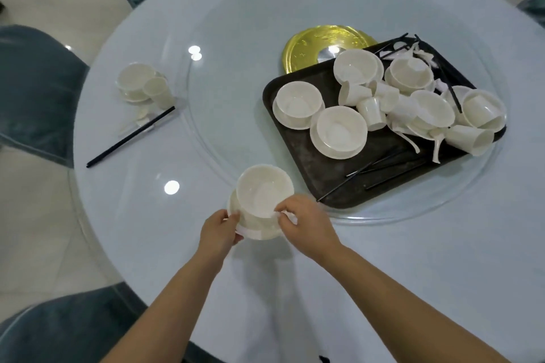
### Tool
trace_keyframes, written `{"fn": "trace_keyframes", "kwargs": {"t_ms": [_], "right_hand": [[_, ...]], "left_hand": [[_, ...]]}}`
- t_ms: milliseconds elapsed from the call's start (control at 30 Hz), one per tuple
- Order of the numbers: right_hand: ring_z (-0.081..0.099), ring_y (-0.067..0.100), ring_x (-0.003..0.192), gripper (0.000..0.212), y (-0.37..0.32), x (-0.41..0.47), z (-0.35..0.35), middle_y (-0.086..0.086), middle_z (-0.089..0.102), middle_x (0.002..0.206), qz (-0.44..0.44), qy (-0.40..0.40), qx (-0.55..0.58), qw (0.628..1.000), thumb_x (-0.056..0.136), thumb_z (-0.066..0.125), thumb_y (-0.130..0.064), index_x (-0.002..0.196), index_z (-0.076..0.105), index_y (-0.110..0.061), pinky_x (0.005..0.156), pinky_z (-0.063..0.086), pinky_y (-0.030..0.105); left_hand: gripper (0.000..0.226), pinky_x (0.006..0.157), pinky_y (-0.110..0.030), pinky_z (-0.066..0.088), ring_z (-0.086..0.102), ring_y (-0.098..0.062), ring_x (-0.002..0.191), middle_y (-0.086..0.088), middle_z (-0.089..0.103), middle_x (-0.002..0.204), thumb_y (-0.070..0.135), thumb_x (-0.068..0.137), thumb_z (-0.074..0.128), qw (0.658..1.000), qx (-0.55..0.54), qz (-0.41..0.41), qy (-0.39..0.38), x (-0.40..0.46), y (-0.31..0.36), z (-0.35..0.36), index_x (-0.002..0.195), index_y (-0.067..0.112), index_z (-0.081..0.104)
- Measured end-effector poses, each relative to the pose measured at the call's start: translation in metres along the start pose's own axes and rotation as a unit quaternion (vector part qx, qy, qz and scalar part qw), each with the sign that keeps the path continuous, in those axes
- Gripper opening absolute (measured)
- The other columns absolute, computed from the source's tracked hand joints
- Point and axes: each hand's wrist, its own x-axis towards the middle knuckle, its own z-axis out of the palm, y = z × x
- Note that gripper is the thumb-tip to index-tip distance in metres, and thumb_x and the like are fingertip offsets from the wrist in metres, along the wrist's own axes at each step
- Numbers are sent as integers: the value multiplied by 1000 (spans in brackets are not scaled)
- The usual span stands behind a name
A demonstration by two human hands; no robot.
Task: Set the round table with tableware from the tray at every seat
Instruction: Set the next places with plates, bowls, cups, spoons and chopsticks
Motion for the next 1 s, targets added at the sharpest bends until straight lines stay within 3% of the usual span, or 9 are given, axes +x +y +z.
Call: {"fn": "trace_keyframes", "kwargs": {"t_ms": [133, 233, 433, 633, 767, 933, 1000], "right_hand": [[56, 11, 100, 16, -7, -10, 30, -6, 63, 106, 24, -96, 22, 995, 91, 58, -24, 103, 68, -20, 88, 45, 25], [56, 12, 102, 17, -10, -16, 48, -7, 59, 110, 50, -163, 19, 985, 91, 56, -26, 104, 67, -23, 89, 46, 26], [56, 6, 98, 21, -14, -18, 57, -9, 60, 116, 69, -169, 39, 982, 94, 55, -30, 112, 65, -26, 87, 46, 24], [61, 10, 87, 23, -7, -7, 26, -11, 64, 101, 111, -75, 51, 990, 95, 54, -29, 114, 65, -26, 80, 48, 25], [63, 15, 82, 16, 22, 9, -15, -7, 65, 87, 206, 47, 74, 975, 94, 53, -24, 104, 64, -20, 72, 50, 27], [68, 25, 77, 12, 62, 32, -55, 7, 69, 83, 321, 136, 112, 930, 92, 54, -19, 96, 61, -11, 78, 57, 42], [67, 20, 57, 17, 74, 39, -67, 7, 68, 77, 358, 152, 128, 913, 94, 53, -22, 100, 60, -7, 62, 57, 34]], "left_hand": [[17, 51, -23, 47, 61, -23, 64, -15, 64, 84, 16, 96, 53, 998, 7, -51, 23, -7, -33, -26, 88, 3, 61], [16, 55, -28, 49, 62, -22, 67, -16, 66, 90, 12, 94, 55, 996, -1, -83, 25, -9, -46, -38, 103, 0, 61], [44, 64, -24, 54, 68, -29, 94, -16, 63, 116, 6, 91, 56, 995, -57, -82, -4, -8, -47, -47, 134, 7, 46], [52, 69, -28, 53, 62, -30, 104, -11, 55, 127, 8, 93, 54, 999, 0, -29, -12, -4, -43, -46, 143, 11, 41], [48, 98, -47, 48, 57, -29, 113, -6, 51, 137, 12, 92, 56, 995, 85, 37, 49, 4, -23, -50, 140, 16, 47], [32, 93, -44, 50, 64, -30, 101, 0, 59, 125, 16, 91, 56, 989, 88, 110, 51, 12, 14, -37, 123, 22, 58], [27, 92, -45, 51, 65, -28, 98, 5, 61, 118, 18, 92, 56, 988, 87, 125, 35, 12, 25, -25, 117, 27, 58]]}}
